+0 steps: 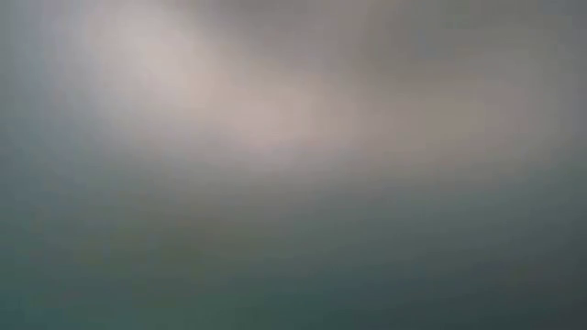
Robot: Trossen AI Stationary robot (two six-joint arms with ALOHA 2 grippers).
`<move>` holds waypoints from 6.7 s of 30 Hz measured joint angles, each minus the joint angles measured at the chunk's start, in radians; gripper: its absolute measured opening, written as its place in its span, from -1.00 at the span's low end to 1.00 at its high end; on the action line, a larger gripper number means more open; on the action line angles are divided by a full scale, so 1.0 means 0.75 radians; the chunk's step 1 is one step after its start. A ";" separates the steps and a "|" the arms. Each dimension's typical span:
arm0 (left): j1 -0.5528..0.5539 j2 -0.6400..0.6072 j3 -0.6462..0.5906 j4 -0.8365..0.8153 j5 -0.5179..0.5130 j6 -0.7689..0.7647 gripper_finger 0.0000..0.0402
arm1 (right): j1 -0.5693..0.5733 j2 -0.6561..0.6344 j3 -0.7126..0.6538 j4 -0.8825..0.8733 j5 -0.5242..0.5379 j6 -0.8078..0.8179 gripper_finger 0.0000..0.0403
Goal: Sort silverware by color (type)
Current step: Put the top green spoon into the blue bin, then put the top blue spoon into the orange bin
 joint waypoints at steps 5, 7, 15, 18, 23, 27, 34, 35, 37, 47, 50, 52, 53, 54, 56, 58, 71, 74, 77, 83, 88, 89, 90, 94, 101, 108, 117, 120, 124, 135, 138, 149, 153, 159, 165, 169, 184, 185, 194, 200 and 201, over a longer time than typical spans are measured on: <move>0.003 0.001 0.000 0.005 0.001 0.001 -1.00 | 0.000 0.040 0.027 0.000 0.001 -0.038 0.06; 0.004 0.002 0.000 0.006 0.001 0.001 -1.00 | 0.000 0.053 0.034 0.012 0.001 -0.072 0.04; 0.013 0.002 0.000 0.007 0.006 0.010 -1.00 | -0.001 0.068 0.047 0.008 0.006 -0.119 -0.41; 0.023 0.002 0.000 0.008 0.021 0.010 -1.00 | -0.003 0.067 0.047 0.002 0.022 -0.116 -0.71; 0.031 0.002 0.001 0.012 0.032 0.040 -1.00 | -0.007 0.061 0.047 -0.004 0.024 -0.120 -0.84; 0.035 -0.010 0.002 -0.011 0.015 0.070 -1.00 | -0.048 0.032 0.060 -0.071 0.010 -0.117 -0.84; 0.075 -0.038 0.001 -0.218 -0.030 0.070 -0.78 | -0.189 -0.006 0.199 -0.417 0.024 -0.139 -0.84; 0.081 -0.032 0.000 -0.242 -0.025 0.070 -0.73 | -0.214 -0.010 0.228 -0.475 0.027 -0.145 -0.84; 0.096 -0.031 -0.003 -0.282 -0.021 0.070 -0.63 | -0.270 -0.013 0.276 -0.614 0.045 -0.149 -0.84; 0.160 -0.035 0.000 -0.351 -0.016 0.071 -0.33 | -0.556 0.000 0.463 -1.345 0.351 -0.166 -0.84; 0.178 -0.035 0.000 -0.372 -0.015 0.091 -0.33 | -0.652 -0.001 0.447 -1.462 0.409 -0.147 -0.84; 0.195 -0.035 0.000 -0.389 -0.015 0.102 -0.33 | -0.723 -0.001 0.412 -1.502 0.410 -0.145 -0.84; 0.206 -0.035 0.000 -0.402 -0.015 0.103 -0.33 | -0.756 0.003 0.391 -1.519 0.410 -0.147 -0.84; 0.215 -0.035 0.000 -0.420 -0.015 0.104 -0.33 | -0.786 0.012 0.373 -1.524 0.417 -0.147 -0.84; 0.237 -0.035 0.000 -0.460 -0.015 0.103 -0.33 | -0.844 0.031 0.340 -1.514 0.424 -0.158 -0.84; 0.259 -0.035 0.000 -0.515 -0.015 0.093 -0.33 | -0.896 0.057 0.319 -1.516 0.431 -0.185 -0.84; 0.395 0.027 0.000 -0.841 0.037 -0.080 -0.33 | -0.958 0.198 0.314 -1.513 0.467 -0.298 -0.30; 0.434 0.050 0.000 -0.845 0.138 0.005 -0.33 | -0.958 0.193 0.315 -1.515 0.470 -0.298 -0.22; 0.484 0.067 0.000 -0.854 0.371 0.248 -0.33 | -0.958 0.180 0.325 -1.517 0.470 -0.318 -0.19; 0.612 0.069 0.068 -1.065 0.691 0.634 -0.33 | -0.957 0.174 0.340 -1.520 0.469 -0.330 -0.18; 0.691 0.069 0.162 -1.212 0.691 0.935 -0.33 | -0.957 0.173 0.350 -1.518 0.469 -0.331 -0.22; 0.707 0.072 0.179 -1.233 0.689 0.975 -0.33 | -0.957 0.173 0.351 -1.518 0.468 -0.329 -0.22; 0.723 0.081 0.201 -1.260 0.690 1.001 -0.33 | -0.957 0.173 0.353 -1.518 0.468 -0.323 -0.23; 0.779 0.145 0.275 -1.362 0.687 1.088 -0.33 | -0.957 0.173 0.353 -1.517 0.467 -0.297 -0.24; 0.811 0.245 0.336 -1.404 0.688 1.203 -0.33 | -0.929 0.174 0.353 -1.517 0.428 -0.252 -0.24; 0.827 0.328 0.457 -1.460 0.688 1.403 -0.33 | -0.910 0.174 0.353 -1.515 0.420 -0.251 -0.25; 0.844 0.593 0.800 -1.779 0.699 1.434 -0.33 | -0.910 0.175 0.353 -1.515 0.420 -0.229 -0.26; 0.844 0.667 0.908 -1.847 0.701 1.433 -0.33 | -0.910 0.175 0.353 -1.515 0.420 -0.229 -0.26; 0.846 0.748 1.020 -1.962 0.753 1.435 -0.33 | -0.910 0.175 0.353 -1.515 0.420 -0.240 -0.26; 0.844 0.925 1.277 -2.154 0.757 1.450 -0.33 | -0.910 0.175 0.353 -1.512 0.420 -0.278 -0.26; 0.843 0.961 1.328 -2.199 0.738 1.454 -0.33 | -0.910 0.175 0.353 -1.507 0.420 -0.296 -0.26; 0.844 1.105 1.573 -2.436 0.696 1.399 -0.33 | -0.910 0.176 0.352 -1.504 0.420 -0.302 -0.26; 0.852 1.122 1.601 -2.502 0.704 1.307 -0.38 | -0.910 0.176 0.352 -1.505 0.420 -0.302 -0.26; 0.856 1.126 1.603 -2.675 0.720 1.231 -0.52 | -0.910 0.176 0.352 -1.505 0.420 -0.322 -0.26; 0.857 1.126 1.603 -2.675 0.717 1.187 -0.60 | -0.910 0.176 0.352 -1.505 0.420 -0.322 -0.26; 0.852 1.126 1.603 -2.649 0.721 1.169 -0.60 | -0.910 0.176 0.352 -1.505 0.420 -0.322 -0.26; 0.842 1.103 1.677 -2.626 0.807 1.161 -0.60 | -0.910 0.176 0.352 -1.504 0.420 -0.346 -0.26; 0.842 1.102 1.683 -2.629 0.818 1.161 -0.60 | -0.910 0.176 0.352 -1.504 0.420 -0.346 -0.26; 0.839 1.096 1.684 -2.678 0.874 1.160 -0.60 | -0.911 0.176 0.352 -1.481 0.420 -0.345 -0.26; 0.819 1.086 1.684 -2.695 0.874 1.146 -0.60 | -0.910 0.176 0.352 -1.480 0.420 -0.342 -0.26; 0.813 1.084 1.684 -2.697 0.874 1.145 -0.60 | -0.910 0.176 0.352 -1.479 0.420 -0.343 -0.26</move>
